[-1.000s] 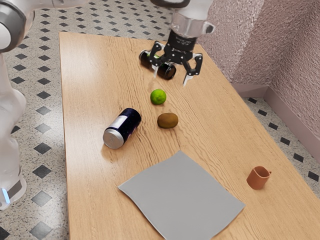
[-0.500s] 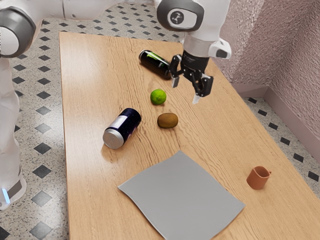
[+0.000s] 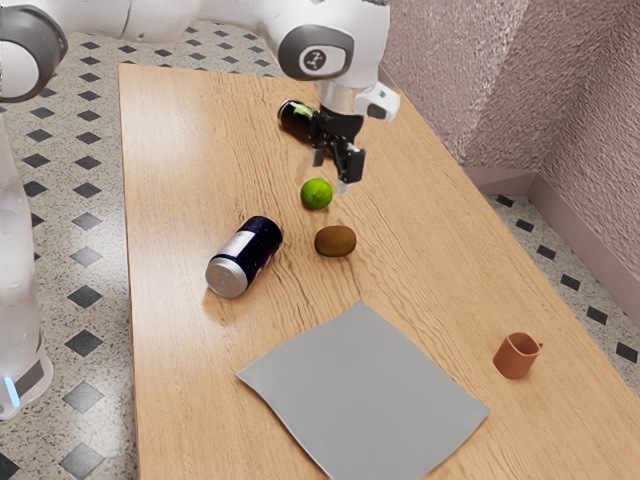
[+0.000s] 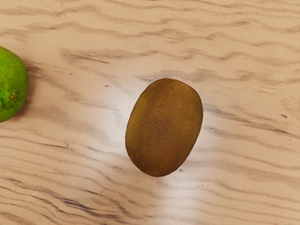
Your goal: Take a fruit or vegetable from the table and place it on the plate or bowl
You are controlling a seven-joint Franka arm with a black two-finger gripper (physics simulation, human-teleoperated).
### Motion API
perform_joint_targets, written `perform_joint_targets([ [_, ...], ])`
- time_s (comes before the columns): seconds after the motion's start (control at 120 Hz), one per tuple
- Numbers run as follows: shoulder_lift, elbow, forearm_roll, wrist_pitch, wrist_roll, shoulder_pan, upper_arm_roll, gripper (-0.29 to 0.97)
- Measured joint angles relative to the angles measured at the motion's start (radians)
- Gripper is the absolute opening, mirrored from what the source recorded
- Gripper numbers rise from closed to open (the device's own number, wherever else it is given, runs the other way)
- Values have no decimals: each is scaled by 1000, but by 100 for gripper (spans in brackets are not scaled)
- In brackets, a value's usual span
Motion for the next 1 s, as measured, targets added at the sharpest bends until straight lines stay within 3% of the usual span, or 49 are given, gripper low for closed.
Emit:
perform_joint_targets([
  [0.3,27,-108,-37,144,191,22,5,68],
  [1.0,50,-183,-62,265,465,36,13,68],
])
